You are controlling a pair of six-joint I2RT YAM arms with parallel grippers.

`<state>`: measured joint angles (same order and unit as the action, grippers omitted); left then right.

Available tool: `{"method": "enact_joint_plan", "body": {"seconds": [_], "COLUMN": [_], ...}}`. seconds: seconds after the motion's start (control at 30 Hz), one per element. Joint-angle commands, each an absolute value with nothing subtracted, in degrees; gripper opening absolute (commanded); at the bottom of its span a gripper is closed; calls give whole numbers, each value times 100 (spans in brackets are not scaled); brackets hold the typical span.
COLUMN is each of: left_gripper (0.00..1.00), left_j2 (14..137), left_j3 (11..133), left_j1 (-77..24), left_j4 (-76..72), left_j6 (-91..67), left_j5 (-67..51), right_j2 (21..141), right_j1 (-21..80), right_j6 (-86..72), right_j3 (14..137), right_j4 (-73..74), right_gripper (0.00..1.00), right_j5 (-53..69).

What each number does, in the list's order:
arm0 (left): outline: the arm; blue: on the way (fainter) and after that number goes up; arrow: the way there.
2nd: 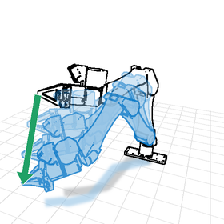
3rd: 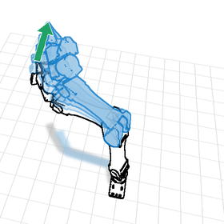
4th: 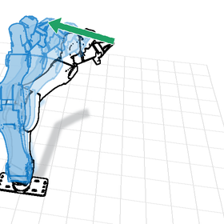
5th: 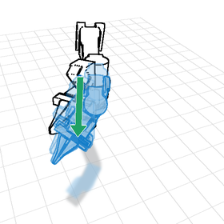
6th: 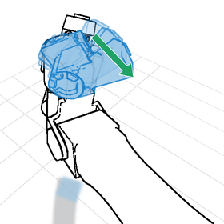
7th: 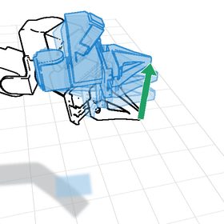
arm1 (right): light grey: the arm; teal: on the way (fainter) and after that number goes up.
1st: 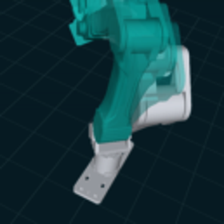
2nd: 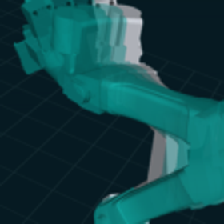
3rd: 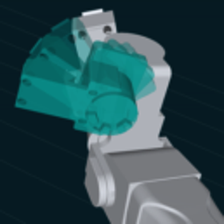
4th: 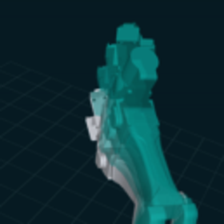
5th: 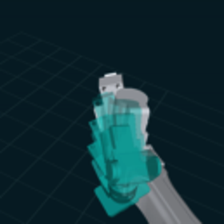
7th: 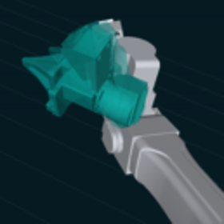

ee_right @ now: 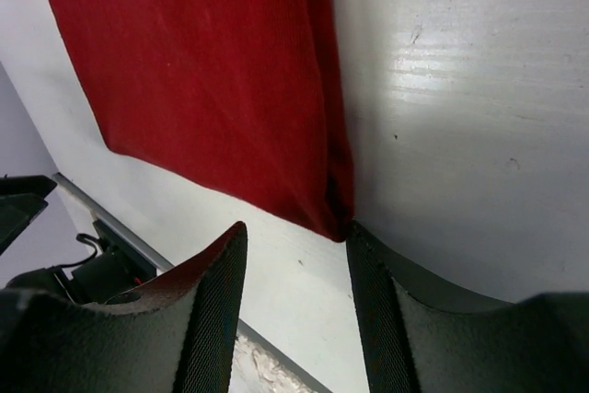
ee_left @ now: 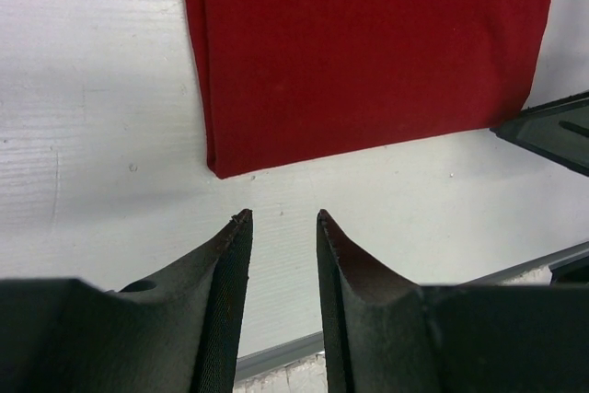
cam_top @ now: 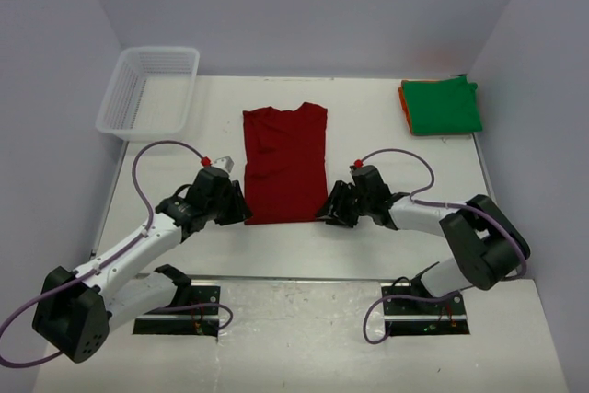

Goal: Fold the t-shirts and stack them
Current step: Grab one side of the 2/3 rectangular tshirt with both arms

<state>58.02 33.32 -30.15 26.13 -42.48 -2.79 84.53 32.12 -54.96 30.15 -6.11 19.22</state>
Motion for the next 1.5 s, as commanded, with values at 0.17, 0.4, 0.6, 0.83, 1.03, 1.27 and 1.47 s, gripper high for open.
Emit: {"method": "enact_joint_plan", "body": {"seconds": [0.17,0.4,0.6,0.83,1.03,1.27,1.47], "left_gripper": [36,37,48,62,63,62,61], "left_j2": [5590,5590,5651,5959,6389,6732,7092], "left_j3": [3559,3533,3322,3120,2831,2286,2171], "left_j1": [-3050,-3050,-3050,-3041,-2918,-2136,-1951], "left_j4": [2795,2874,3084,2716,2154,1310,950], "left_j6": [-4175,-4192,-4333,-4438,-4447,-4360,-4315], "left_j5": [-290,-246,377,220,-219,-1177,-1545], "right_j2": [8938,9088,9202,9124,8948,8895,8850], "right_j1": [3120,3120,3120,3120,3111,3120,3111], "right_j6": [-5528,-5528,-5467,-5344,-5256,-5238,-5238], "right_j3": [3138,3155,3138,3085,3024,2944,2936], "right_j4": [-475,-598,-703,-730,-703,-730,-712], "right_gripper": [47,26,0,0,0,0,0], "right_j5": [1380,1441,1555,1547,1485,1521,1512]}}
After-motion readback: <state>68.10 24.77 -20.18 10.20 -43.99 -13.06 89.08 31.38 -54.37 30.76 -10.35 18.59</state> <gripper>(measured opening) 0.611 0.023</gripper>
